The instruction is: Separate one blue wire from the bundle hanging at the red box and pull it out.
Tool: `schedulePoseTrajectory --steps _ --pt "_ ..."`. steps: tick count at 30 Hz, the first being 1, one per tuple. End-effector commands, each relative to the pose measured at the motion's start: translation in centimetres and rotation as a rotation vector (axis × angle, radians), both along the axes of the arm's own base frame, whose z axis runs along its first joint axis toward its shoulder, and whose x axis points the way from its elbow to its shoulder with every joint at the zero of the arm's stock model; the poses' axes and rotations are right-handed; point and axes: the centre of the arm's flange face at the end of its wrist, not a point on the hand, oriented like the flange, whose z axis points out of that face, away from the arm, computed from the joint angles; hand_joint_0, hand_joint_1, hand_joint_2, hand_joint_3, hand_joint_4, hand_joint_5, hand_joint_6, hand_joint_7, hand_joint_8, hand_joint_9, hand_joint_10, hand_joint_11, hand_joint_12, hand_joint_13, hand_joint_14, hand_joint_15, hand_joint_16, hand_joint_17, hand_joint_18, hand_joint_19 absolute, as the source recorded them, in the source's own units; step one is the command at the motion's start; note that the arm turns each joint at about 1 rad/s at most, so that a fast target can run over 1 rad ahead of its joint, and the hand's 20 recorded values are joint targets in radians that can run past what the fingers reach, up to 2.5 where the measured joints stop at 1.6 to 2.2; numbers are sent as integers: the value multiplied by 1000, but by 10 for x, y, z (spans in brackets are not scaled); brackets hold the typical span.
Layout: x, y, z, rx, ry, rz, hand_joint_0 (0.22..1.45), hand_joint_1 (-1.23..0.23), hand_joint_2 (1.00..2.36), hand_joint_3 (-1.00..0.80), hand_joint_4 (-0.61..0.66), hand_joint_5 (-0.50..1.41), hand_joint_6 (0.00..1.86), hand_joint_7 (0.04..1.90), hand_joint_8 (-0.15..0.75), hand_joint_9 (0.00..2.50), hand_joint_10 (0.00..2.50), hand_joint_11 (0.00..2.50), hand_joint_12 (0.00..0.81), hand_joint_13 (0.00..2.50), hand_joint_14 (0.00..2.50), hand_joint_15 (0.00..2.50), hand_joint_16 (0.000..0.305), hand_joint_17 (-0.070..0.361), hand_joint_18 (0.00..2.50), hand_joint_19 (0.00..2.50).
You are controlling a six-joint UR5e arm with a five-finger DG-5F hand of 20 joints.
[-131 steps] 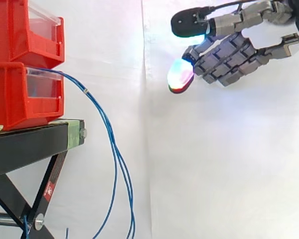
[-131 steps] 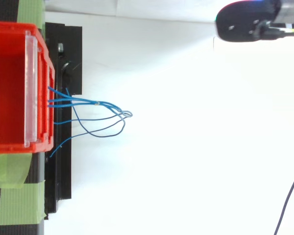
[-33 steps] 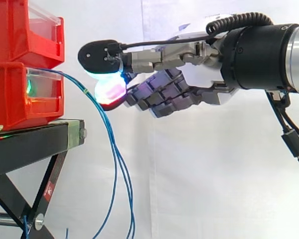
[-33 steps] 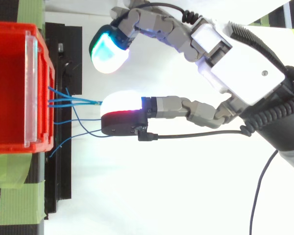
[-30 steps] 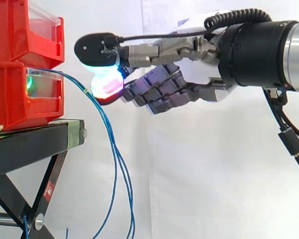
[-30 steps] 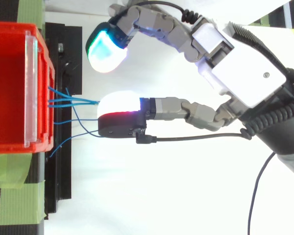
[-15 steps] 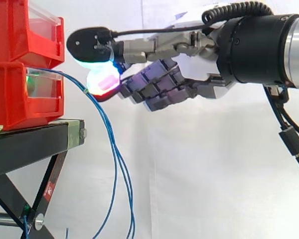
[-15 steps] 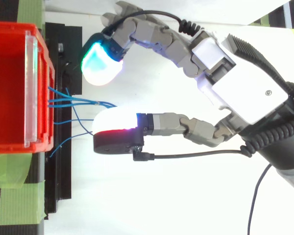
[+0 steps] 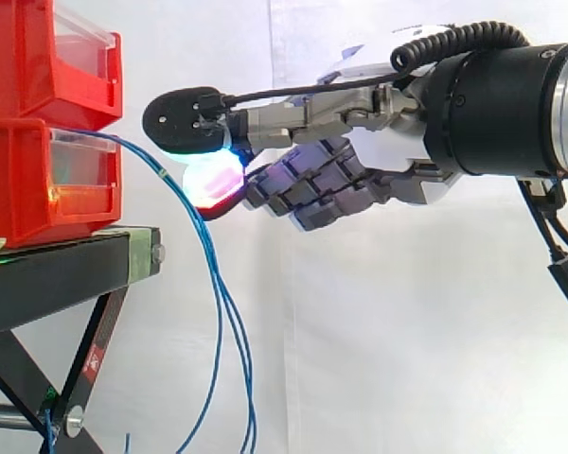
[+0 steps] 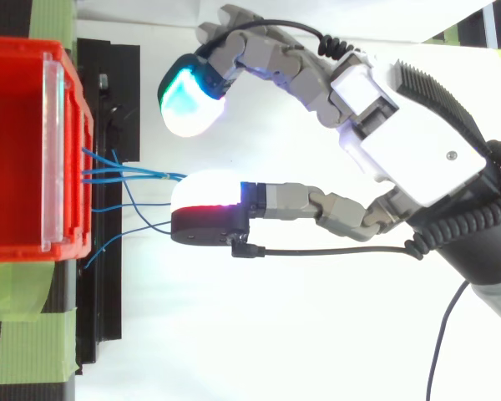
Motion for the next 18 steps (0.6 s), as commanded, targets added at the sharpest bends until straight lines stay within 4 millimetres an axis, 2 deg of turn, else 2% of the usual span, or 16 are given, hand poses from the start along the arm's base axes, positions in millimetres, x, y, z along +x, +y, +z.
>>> schedulePoseTrajectory --steps 1,2,5,12,18 --pt "1 1 -6 -1 4 1 528 -696 1000 -500 315 -130 502 1149 348 449 2 96 414 222 3 124 59 133 314 61" --pt "3 2 -15 -2 11 0 529 -697 1000 -500 314 -131 502 1147 347 447 5 94 414 222 4 123 59 133 315 70" --pt "10 5 -24 21 -26 4 529 -698 1000 -500 315 -130 502 1150 348 449 2 96 415 227 3 132 59 133 321 68" --pt "14 17 -19 48 -83 20 531 -702 1000 -500 317 -129 502 1148 347 448 2 100 414 231 2 127 59 133 331 79" --pt "16 19 -15 51 -90 20 551 -753 1000 -500 304 -125 502 1183 343 451 2 94 407 239 2 124 58 130 333 79"
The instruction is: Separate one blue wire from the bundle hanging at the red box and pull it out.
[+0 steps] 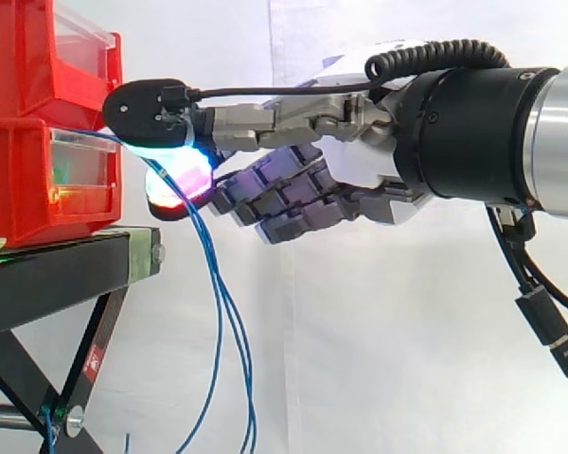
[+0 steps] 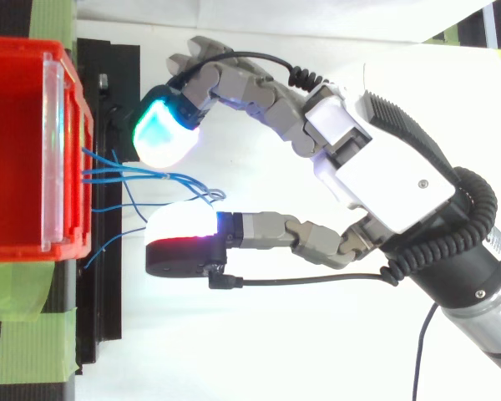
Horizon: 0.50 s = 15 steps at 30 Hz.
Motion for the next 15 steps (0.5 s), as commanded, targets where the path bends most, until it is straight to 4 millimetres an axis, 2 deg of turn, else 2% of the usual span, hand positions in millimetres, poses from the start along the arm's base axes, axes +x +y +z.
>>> schedulePoseTrajectory --steps 1,15 --pt "1 2 1 1 -2 2 555 -759 1000 -500 299 -123 501 1197 341 452 2 89 407 242 3 124 58 130 341 78" --pt "-3 -3 -5 -20 49 -3 555 -771 1000 -500 298 -118 501 1234 342 460 3 98 409 255 3 127 58 130 354 90"
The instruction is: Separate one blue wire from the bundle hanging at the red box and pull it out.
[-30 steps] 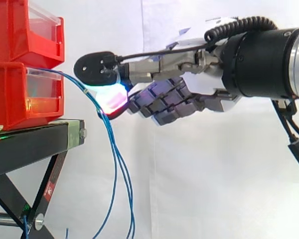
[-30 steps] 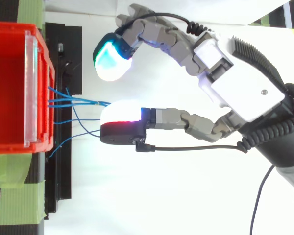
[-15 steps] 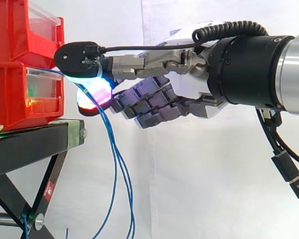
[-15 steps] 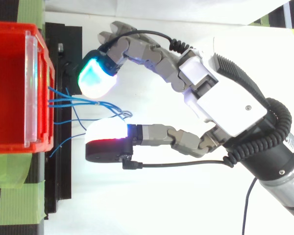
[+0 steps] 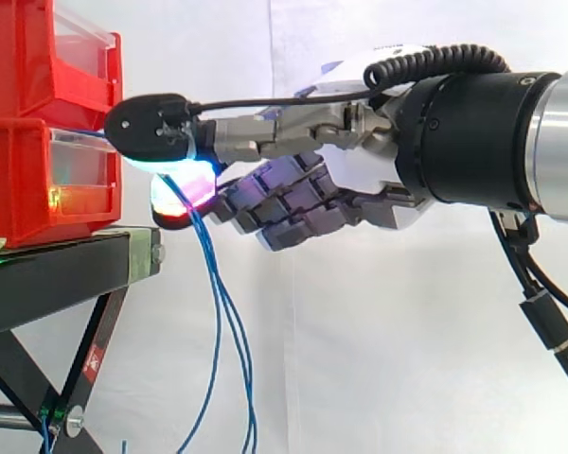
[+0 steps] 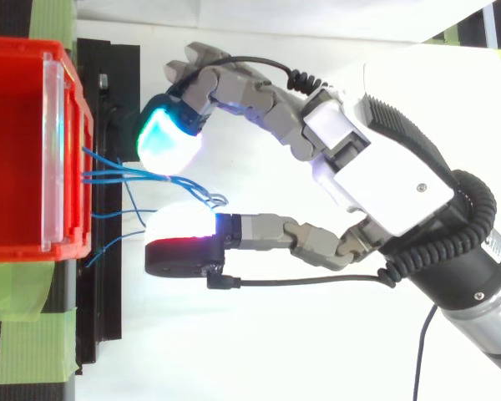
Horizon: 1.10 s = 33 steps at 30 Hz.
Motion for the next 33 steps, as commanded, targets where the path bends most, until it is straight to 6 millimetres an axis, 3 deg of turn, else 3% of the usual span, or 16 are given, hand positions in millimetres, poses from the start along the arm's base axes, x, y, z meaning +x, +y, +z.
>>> schedulePoseTrajectory --steps 1,33 --pt "-3 -4 -3 -14 37 -4 555 -771 1000 -500 299 -118 501 1228 341 460 3 97 409 254 3 127 58 130 354 90" --pt "2 -4 0 -9 -4 -10 568 -758 1000 -500 290 -112 500 1266 344 479 2 96 405 283 3 131 57 129 394 116"
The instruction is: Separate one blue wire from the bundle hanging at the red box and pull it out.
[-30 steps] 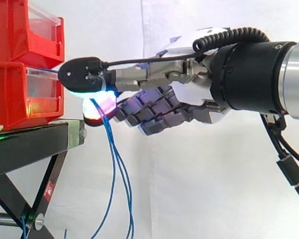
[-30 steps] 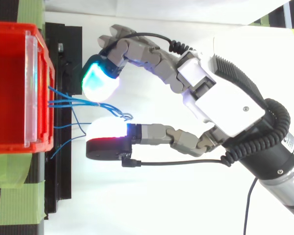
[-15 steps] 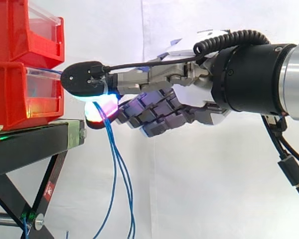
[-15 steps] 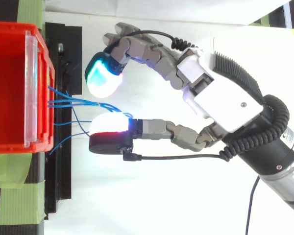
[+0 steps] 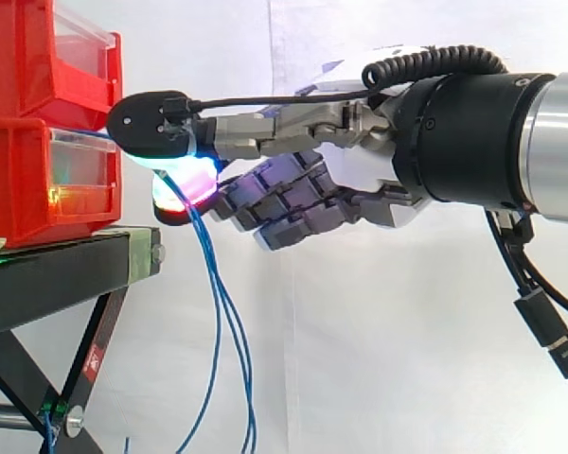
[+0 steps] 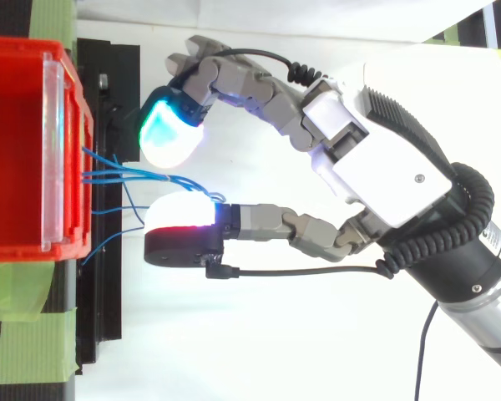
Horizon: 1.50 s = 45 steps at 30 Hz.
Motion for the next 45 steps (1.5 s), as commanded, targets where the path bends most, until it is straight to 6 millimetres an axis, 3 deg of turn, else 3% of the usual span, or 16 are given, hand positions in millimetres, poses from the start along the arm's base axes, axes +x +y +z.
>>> schedulePoseTrajectory --steps 1,5,9,45 --pt "-1 -1 -1 -13 14 -4 569 -759 1000 -500 296 -112 500 1261 344 479 3 107 405 283 3 131 57 129 394 116" --pt "-1 -1 -4 -21 30 -9 571 -758 1000 -500 297 -111 500 1263 345 480 3 103 404 284 3 135 57 129 397 119" --pt "1 0 -26 -22 53 -10 575 -733 1004 -455 294 -112 500 1263 345 481 2 101 404 285 3 135 57 128 397 125" --pt "8 9 -17 119 -103 21 579 -659 1010 -389 285 -110 500 1278 353 495 2 94 401 334 4 148 56 127 479 155"
